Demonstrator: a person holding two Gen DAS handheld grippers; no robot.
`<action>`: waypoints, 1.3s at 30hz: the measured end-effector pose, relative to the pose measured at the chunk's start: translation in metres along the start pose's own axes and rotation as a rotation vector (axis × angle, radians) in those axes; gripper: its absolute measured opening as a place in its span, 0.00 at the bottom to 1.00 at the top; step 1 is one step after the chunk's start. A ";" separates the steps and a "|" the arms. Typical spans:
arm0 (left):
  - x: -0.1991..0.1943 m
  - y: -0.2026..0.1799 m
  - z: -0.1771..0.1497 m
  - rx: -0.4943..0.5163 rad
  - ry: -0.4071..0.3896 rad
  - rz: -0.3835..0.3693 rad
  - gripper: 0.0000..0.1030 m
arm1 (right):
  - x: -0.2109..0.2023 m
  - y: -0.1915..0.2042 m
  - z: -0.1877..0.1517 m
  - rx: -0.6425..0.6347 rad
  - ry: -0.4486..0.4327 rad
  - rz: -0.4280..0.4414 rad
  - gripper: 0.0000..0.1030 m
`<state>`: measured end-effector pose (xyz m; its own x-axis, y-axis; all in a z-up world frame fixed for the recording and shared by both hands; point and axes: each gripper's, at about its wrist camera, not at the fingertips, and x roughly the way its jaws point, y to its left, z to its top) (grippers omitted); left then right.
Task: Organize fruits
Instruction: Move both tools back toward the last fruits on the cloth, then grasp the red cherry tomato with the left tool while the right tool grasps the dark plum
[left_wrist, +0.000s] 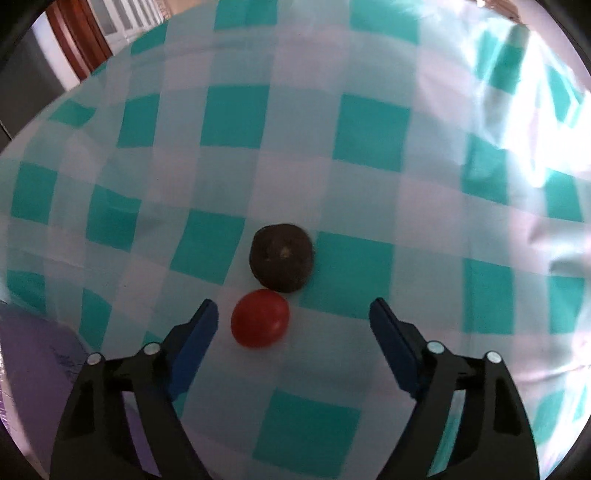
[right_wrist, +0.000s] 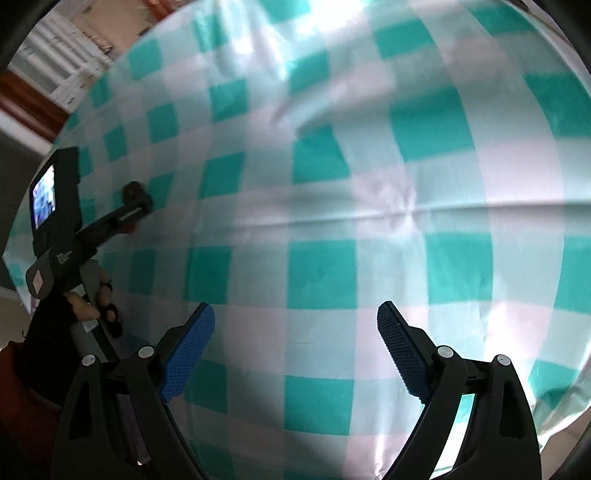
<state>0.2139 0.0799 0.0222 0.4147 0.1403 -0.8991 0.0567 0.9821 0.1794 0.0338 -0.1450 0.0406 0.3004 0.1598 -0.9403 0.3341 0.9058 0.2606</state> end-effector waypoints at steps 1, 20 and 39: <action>0.005 0.004 0.000 -0.018 0.013 -0.002 0.79 | 0.002 -0.003 -0.001 0.012 0.003 -0.006 0.85; -0.047 0.002 -0.072 0.088 -0.097 -0.231 0.32 | 0.053 0.105 0.110 -0.167 -0.035 0.164 0.85; -0.040 -0.005 -0.107 0.135 -0.131 -0.161 0.59 | 0.138 0.251 0.105 -0.951 -0.011 0.061 0.40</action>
<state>0.1000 0.0825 0.0150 0.5044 -0.0427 -0.8624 0.2491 0.9635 0.0979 0.2529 0.0631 -0.0004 0.3033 0.2179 -0.9277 -0.5474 0.8367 0.0176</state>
